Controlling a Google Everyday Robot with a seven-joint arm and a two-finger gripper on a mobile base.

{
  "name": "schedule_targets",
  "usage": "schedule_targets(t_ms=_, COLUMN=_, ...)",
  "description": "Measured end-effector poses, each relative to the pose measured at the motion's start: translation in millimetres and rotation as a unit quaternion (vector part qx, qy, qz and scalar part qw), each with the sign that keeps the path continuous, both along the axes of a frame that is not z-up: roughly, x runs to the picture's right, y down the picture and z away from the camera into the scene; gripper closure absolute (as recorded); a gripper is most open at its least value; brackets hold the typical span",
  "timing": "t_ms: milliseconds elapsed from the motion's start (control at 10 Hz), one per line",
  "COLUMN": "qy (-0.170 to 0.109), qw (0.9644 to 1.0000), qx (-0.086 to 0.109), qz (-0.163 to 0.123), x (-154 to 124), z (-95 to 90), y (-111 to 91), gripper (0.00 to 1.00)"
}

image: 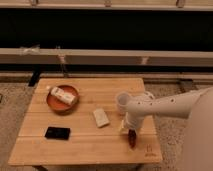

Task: Place the pepper in the ceramic cup

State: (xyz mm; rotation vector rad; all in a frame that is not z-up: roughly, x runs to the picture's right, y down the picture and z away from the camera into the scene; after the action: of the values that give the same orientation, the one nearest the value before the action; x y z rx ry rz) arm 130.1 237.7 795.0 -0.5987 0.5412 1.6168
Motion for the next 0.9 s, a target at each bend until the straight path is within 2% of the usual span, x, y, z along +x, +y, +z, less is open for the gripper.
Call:
schedule_targets(t_ms=300, qy=0.012, qw=0.9999, qx=-0.001, qz=-0.011, x=1.4, z=2.2, y=0.2, gripper=0.83)
schedule_targets(t_ms=500, qy=0.013, qw=0.9999, qx=-0.002, qz=-0.01, x=1.7, z=0.8, y=0.7, gripper=0.99)
schedule_targets(t_ms=800, qy=0.015, qw=0.9998, qx=0.009, qz=0.004, x=3.6, z=-9.9, y=-7.4, gripper=1.0)
schedule_targets(t_ms=900, qy=0.019, qw=0.9997, qx=0.014, qz=0.011, x=9.7, z=-22.4, y=-13.7, gripper=1.0)
